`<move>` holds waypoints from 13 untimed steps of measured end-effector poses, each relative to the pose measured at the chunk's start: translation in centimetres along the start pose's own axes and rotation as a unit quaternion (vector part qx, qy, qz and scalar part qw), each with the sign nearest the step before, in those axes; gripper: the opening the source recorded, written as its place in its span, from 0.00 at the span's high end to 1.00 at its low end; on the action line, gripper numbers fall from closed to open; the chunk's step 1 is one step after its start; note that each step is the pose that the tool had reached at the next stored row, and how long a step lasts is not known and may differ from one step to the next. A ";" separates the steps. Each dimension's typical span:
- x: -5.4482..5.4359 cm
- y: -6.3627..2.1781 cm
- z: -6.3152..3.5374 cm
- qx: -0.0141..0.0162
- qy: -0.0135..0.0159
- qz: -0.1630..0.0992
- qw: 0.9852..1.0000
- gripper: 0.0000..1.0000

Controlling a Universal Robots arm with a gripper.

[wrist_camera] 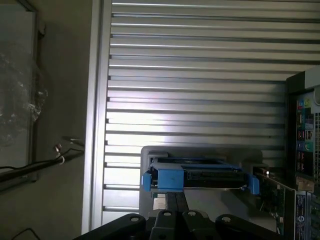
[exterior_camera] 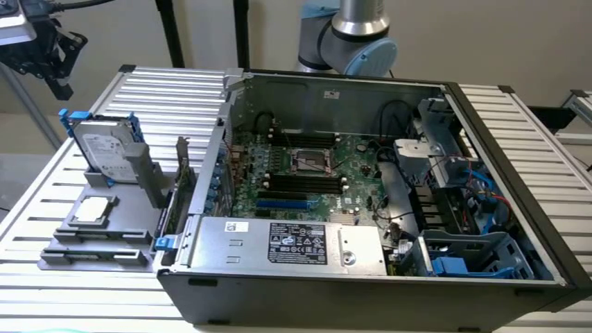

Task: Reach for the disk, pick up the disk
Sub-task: 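Pick up the disk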

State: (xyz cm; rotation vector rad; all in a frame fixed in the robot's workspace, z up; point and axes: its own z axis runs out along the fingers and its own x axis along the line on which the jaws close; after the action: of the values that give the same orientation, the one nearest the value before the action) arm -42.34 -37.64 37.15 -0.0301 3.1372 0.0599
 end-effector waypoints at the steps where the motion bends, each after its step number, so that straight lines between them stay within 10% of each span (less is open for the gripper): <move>1: 0.0 0.00 0.00 0.000 0.000 0.000 1.000 0.89; 13: 0.0 0.01 0.00 0.000 0.003 -0.073 0.997 0.89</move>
State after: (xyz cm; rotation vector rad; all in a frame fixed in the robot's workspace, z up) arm -42.34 -37.63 37.15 -0.2606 3.1295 0.0591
